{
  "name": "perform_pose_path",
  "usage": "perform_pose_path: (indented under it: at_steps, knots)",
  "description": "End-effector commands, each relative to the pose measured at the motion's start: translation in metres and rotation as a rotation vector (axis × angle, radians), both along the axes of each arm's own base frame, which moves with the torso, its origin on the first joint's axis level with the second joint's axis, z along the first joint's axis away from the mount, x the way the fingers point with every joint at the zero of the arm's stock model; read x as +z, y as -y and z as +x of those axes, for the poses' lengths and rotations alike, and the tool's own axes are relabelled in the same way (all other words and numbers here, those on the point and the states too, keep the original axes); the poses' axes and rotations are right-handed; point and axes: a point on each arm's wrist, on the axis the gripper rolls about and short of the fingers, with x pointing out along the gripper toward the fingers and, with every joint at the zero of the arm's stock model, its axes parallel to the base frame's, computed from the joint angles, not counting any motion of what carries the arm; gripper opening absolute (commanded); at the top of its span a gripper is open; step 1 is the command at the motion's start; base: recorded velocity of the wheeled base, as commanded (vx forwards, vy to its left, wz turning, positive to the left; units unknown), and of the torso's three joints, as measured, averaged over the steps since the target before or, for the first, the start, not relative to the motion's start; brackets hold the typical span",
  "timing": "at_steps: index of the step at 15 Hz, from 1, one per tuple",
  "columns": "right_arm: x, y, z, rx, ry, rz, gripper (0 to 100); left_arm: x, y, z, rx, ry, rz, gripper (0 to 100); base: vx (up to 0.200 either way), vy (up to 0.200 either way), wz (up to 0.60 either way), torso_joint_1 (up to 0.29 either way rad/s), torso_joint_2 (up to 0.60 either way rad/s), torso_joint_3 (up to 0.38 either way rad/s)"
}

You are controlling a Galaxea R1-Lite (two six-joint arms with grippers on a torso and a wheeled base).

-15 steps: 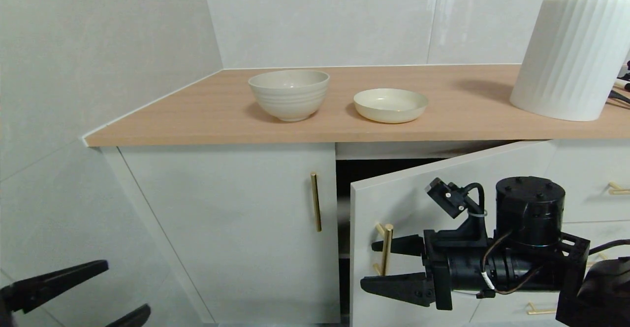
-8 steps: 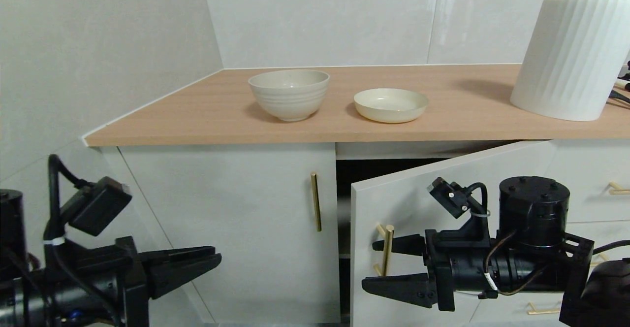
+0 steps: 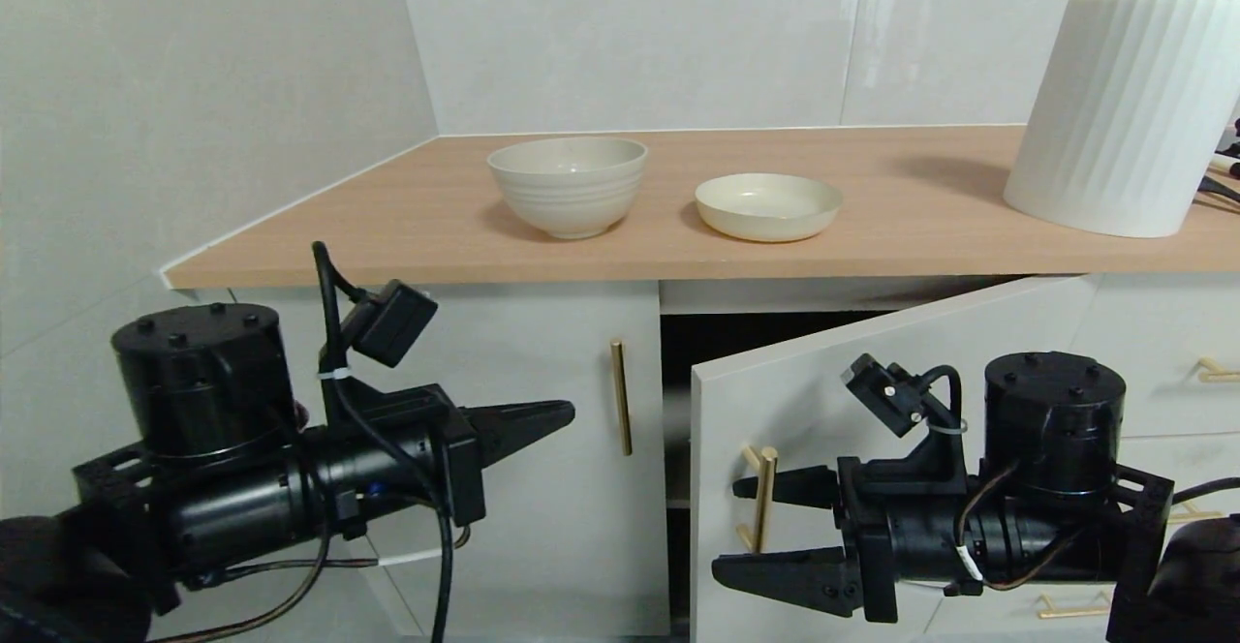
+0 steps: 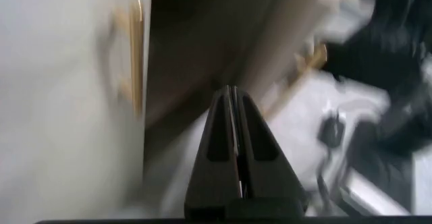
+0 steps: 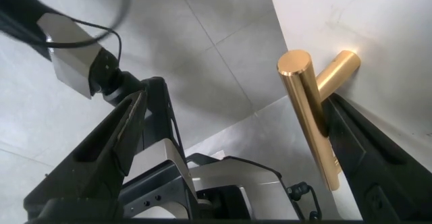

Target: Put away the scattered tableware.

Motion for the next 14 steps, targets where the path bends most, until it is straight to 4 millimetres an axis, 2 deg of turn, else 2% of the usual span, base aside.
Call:
perform_pose_path:
  at_steps: [1,2,3,5,6,10,11,14]
  knots:
    - [0.000,0.000,-0.001,0.004,0.000,0.001,100,-0.028,0.021,0.015,-0.036,-0.075,-0.003,0,0.000,0.000,0.00,0.000,0.00,0.000]
    - [0.001,0.000,-0.001,0.003,0.001,0.001,100,-0.041,0.040,0.022,-0.076,-0.064,-0.022,0,0.000,0.000,0.00,0.000,0.00,0.000]
    - [0.001,0.000,0.000,0.001,0.001,0.001,100,-0.046,0.050,0.030,-0.091,-0.045,-0.031,0,0.000,0.000,0.00,0.000,0.00,0.000]
    - [0.001,0.000,-0.001,0.003,0.003,0.002,100,-0.043,0.061,0.039,-0.097,-0.020,-0.046,0,0.000,0.000,0.00,0.000,0.00,0.000]
    - [0.001,0.000,0.000,0.000,0.003,0.002,100,-0.042,0.062,0.040,-0.099,-0.020,-0.046,0,0.000,0.000,0.00,0.000,0.00,0.000]
    - [0.001,0.000,0.000,-0.002,0.003,0.002,100,-0.039,0.090,0.038,-0.173,-0.001,-0.057,0,0.000,0.000,0.00,0.000,0.00,0.000]
    - [0.000,-0.001,0.001,-0.002,0.001,0.000,100,-0.040,0.108,0.039,-0.214,-0.011,-0.053,0,0.000,0.000,0.00,0.000,0.00,0.000]
    - [-0.001,-0.001,0.001,-0.002,0.001,0.000,100,-0.049,0.124,0.036,-0.225,-0.034,-0.031,0,0.000,0.000,0.00,0.000,0.00,0.000]
